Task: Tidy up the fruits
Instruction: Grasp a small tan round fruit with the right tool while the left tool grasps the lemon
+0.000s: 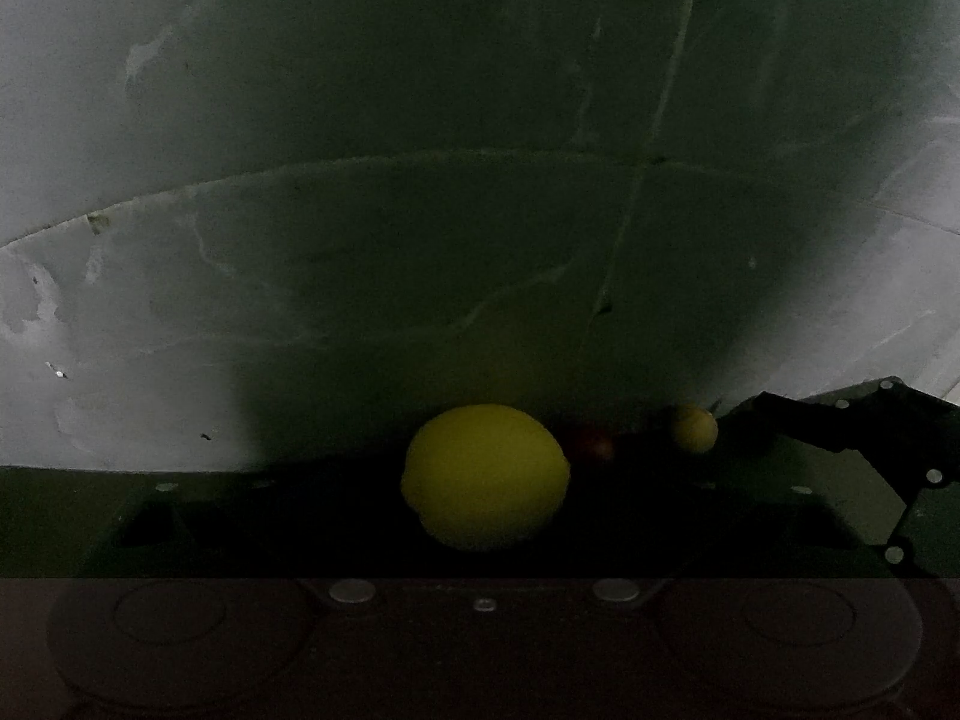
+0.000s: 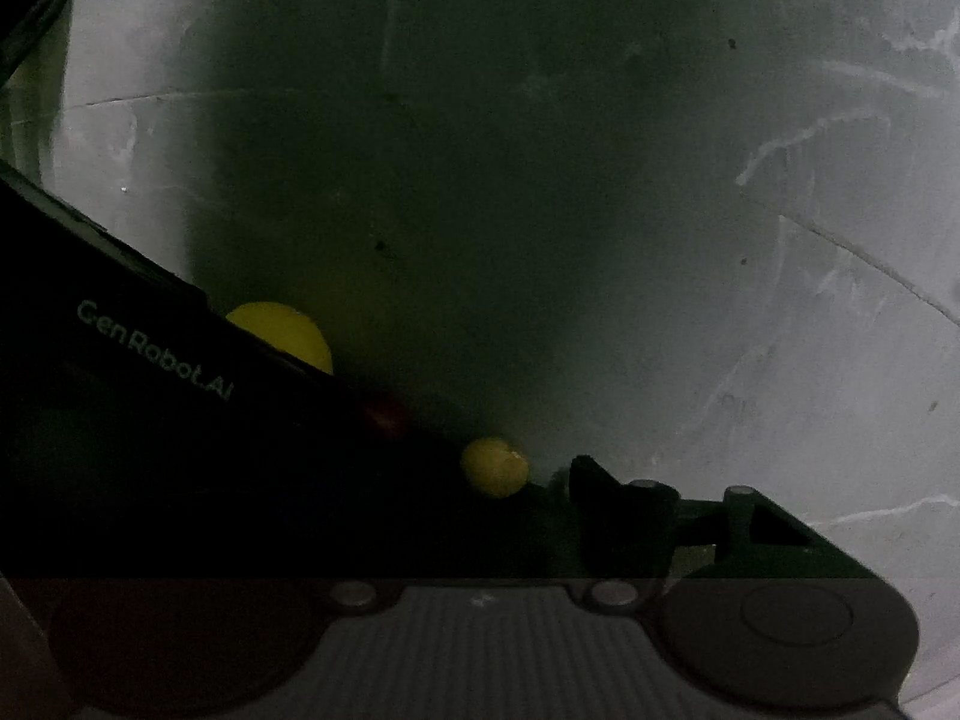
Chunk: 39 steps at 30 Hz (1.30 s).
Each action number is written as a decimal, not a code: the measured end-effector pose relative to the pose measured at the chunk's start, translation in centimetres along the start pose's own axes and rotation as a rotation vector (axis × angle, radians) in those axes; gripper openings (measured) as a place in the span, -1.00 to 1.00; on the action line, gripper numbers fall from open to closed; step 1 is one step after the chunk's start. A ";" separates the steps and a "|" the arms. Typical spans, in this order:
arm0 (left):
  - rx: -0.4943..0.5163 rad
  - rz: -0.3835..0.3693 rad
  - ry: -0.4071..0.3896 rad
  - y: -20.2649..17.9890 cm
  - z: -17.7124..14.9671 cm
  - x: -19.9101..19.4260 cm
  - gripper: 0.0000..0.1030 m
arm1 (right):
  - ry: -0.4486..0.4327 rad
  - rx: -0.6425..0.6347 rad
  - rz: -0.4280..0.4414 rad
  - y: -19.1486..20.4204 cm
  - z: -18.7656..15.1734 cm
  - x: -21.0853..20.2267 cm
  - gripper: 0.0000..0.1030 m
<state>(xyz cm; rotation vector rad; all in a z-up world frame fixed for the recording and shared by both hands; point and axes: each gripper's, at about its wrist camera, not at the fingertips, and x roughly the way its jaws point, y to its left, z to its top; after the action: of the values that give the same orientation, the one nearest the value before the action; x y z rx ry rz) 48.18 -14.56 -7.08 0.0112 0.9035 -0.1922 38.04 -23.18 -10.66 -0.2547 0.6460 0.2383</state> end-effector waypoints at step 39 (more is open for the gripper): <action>-0.016 -0.018 0.025 0.5 -2.1 -2.8 0.24 | 0.001 0.084 -0.001 0.1 -0.5 -3.2 -0.39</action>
<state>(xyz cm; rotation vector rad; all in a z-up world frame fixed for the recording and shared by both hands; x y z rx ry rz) 44.94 -13.47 -6.19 -0.0097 0.9308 -0.2023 35.24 -23.68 -9.12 -0.1749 0.6553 0.2100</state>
